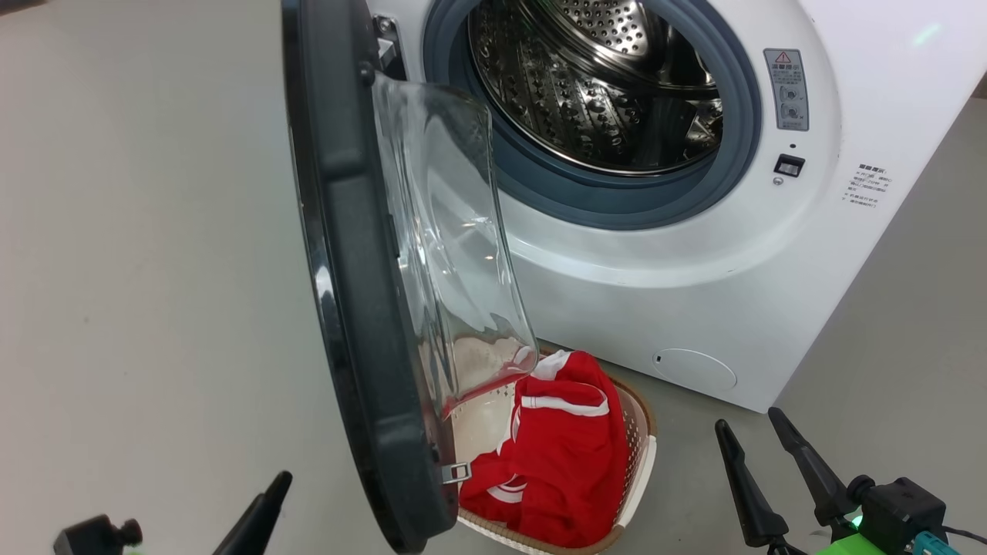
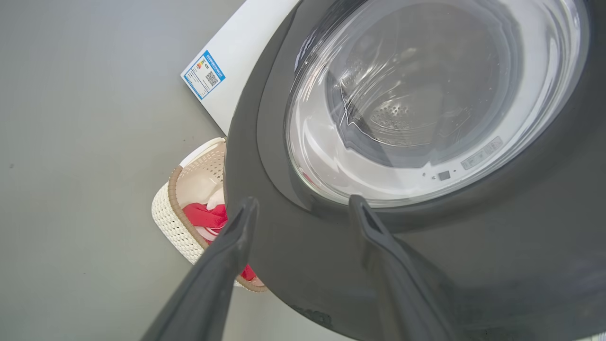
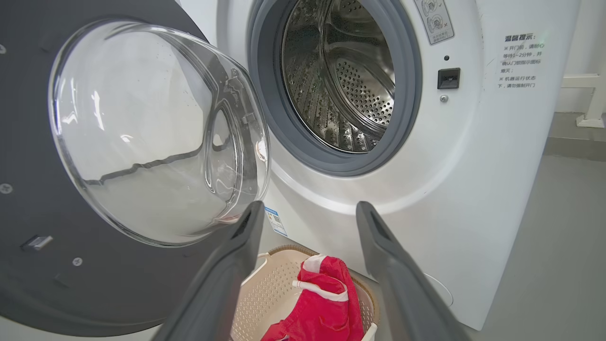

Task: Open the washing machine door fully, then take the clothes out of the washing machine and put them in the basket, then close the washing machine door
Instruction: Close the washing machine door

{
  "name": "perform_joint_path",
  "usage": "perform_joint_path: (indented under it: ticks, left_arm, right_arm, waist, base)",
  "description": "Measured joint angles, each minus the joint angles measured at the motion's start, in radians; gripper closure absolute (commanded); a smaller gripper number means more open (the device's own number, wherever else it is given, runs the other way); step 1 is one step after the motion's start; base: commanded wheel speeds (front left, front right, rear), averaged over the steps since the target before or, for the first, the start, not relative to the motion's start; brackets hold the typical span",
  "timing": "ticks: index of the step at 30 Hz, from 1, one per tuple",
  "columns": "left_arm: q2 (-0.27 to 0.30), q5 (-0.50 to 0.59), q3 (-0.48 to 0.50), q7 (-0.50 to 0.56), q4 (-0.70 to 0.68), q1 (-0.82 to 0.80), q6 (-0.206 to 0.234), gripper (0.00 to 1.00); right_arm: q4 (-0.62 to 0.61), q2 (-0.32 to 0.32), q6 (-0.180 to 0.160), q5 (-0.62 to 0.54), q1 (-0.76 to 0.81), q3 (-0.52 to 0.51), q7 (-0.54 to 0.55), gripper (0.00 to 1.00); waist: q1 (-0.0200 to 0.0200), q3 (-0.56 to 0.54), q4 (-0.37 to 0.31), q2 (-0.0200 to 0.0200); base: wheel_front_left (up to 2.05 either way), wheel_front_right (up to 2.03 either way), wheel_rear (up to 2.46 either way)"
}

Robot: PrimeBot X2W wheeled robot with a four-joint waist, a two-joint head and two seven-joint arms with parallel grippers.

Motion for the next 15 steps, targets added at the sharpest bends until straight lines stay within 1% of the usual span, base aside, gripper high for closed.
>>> perform_joint_path:
  ticks: [4,10,15]
  left_arm:
    - [0.000,0.037,-0.041,-0.071,0.029,0.000,0.000,0.00]
    - [0.004,0.120,-0.120,-0.207,0.089,-0.001,0.000,0.00]
    - [0.007,0.201,-0.156,-0.272,0.142,-0.006,0.000,0.00]
  right_arm:
    - [0.002,0.000,0.000,0.000,0.000,0.001,0.000,0.00]
    - [0.008,0.000,0.000,0.000,0.000,0.004,0.000,0.00]
    - [0.009,0.001,0.000,0.002,0.000,0.007,0.000,0.00]
  waist:
    - [0.0000,0.001,0.001,0.0000]
    - [0.0000,-0.003,0.001,0.0000]
    - [0.0000,-0.012,0.001,0.0000]
  base:
    - [0.00,0.00,0.00]
    - [0.00,0.00,0.00]
    - [0.00,0.00,0.00]
